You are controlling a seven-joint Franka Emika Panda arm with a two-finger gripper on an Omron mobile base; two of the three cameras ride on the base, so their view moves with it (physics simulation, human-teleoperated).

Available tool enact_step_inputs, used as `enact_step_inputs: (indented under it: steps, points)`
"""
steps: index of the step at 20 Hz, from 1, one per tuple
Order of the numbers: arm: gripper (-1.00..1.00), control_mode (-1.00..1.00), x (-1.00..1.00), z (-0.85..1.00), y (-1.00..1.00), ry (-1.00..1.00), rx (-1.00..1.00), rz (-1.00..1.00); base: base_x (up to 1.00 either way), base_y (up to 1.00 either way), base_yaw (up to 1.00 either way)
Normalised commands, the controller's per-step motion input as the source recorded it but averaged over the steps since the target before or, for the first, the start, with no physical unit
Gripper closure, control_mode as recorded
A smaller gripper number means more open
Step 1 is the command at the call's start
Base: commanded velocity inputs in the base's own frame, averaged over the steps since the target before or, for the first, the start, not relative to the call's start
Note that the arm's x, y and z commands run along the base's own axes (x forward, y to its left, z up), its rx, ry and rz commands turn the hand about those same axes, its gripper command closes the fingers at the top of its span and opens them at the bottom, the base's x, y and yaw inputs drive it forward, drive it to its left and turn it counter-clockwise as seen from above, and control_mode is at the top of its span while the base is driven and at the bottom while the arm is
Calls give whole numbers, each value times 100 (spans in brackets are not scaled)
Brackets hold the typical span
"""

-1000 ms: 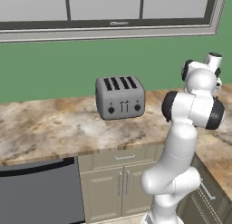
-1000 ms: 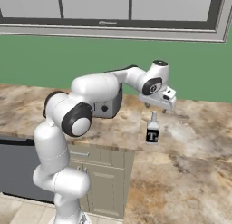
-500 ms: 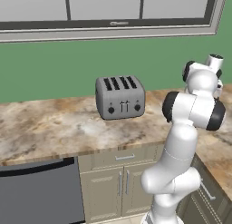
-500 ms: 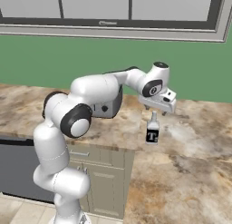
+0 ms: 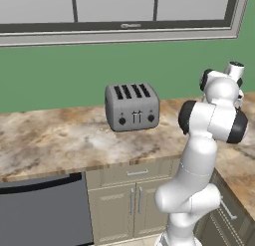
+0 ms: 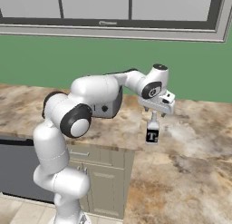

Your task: Place the drinks on the dining counter in a tight cluster.

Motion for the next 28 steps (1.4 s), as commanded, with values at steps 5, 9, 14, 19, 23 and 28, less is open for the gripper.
enact_step_inputs:
  steps: [5, 9, 14, 19, 23, 28]
  points:
    - [-100, -100, 1, -2, 0, 0, 0, 0, 0, 0, 0]
    - [-100, -100, 16, -6, 0, 0, 0, 0, 0, 0, 0]
    - [-100, -100, 17, -7, 0, 0, 0, 0, 0, 0, 0]
    - [-100, -100, 0, -5, -2, 0, 0, 0, 0, 0, 0]
    - [-100, -100, 0, -18, 0, 0, 0, 0, 0, 0, 0]
    - [-100, -100, 0, -21, 0, 0, 0, 0, 0, 0, 0]
